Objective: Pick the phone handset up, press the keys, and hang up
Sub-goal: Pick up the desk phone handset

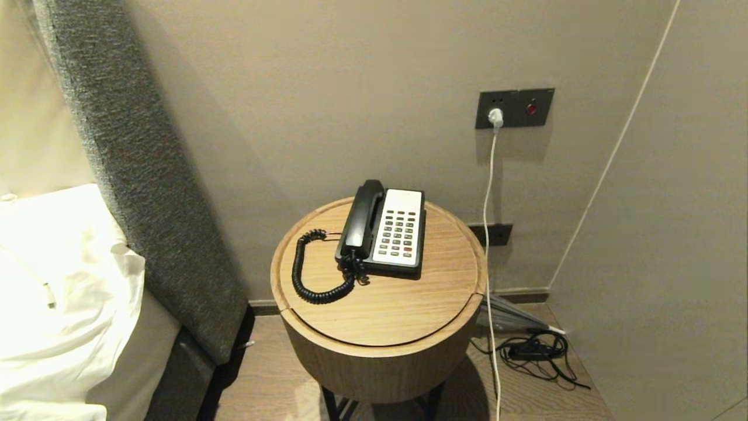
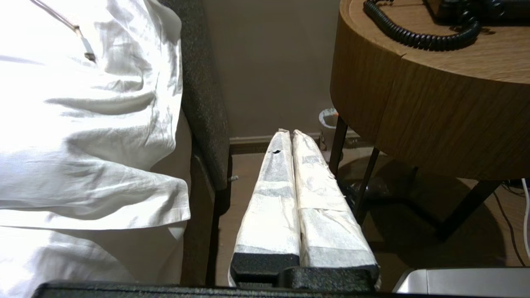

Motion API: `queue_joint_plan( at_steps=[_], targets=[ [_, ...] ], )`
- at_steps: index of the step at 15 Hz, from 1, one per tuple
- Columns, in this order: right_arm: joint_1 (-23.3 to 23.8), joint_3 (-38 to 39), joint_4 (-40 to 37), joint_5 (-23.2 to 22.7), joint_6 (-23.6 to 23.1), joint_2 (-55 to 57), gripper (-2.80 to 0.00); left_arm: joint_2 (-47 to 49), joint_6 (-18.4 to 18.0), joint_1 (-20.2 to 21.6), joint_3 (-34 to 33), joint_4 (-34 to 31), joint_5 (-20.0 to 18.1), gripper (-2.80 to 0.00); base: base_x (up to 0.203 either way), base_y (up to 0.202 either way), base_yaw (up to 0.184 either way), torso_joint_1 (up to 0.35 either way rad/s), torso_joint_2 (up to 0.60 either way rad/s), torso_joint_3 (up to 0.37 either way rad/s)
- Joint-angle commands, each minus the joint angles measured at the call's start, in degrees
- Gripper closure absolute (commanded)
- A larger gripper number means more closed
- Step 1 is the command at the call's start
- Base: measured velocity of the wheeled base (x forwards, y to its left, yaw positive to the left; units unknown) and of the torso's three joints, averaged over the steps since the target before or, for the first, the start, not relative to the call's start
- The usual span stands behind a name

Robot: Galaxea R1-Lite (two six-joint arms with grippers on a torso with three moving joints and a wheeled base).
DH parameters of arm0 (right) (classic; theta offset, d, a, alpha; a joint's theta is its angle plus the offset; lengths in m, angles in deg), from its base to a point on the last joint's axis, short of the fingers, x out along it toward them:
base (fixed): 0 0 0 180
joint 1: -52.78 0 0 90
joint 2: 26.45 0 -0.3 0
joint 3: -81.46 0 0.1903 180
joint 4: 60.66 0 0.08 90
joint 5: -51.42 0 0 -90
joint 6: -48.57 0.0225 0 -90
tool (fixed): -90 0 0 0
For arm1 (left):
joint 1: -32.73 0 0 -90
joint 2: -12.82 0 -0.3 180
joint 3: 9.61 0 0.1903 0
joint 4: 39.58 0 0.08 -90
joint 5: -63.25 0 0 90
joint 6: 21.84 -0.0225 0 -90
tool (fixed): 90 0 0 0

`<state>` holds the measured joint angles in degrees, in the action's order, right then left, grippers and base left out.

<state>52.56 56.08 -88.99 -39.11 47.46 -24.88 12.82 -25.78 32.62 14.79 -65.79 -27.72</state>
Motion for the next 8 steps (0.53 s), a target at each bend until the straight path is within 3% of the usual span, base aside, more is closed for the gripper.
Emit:
queue_joint_plan(
  at_steps=[1, 8],
  targets=[
    [0.0, 0.0, 0.0, -0.1, 0.0, 0.0, 0.0, 0.1, 0.4, 0.0, 0.0, -0.1, 0.1, 0.0, 0.0, 0.0, 0.0, -0.002, 0.0, -0.185],
    [0.0, 0.0, 0.0, -0.1, 0.0, 0.1, 0.0, 0.1, 1.7, 0.0, 0.2, -0.4, 0.5, 0.0, 0.0, 0.0, 0.0, 0.004, 0.0, -0.196]
  ],
)
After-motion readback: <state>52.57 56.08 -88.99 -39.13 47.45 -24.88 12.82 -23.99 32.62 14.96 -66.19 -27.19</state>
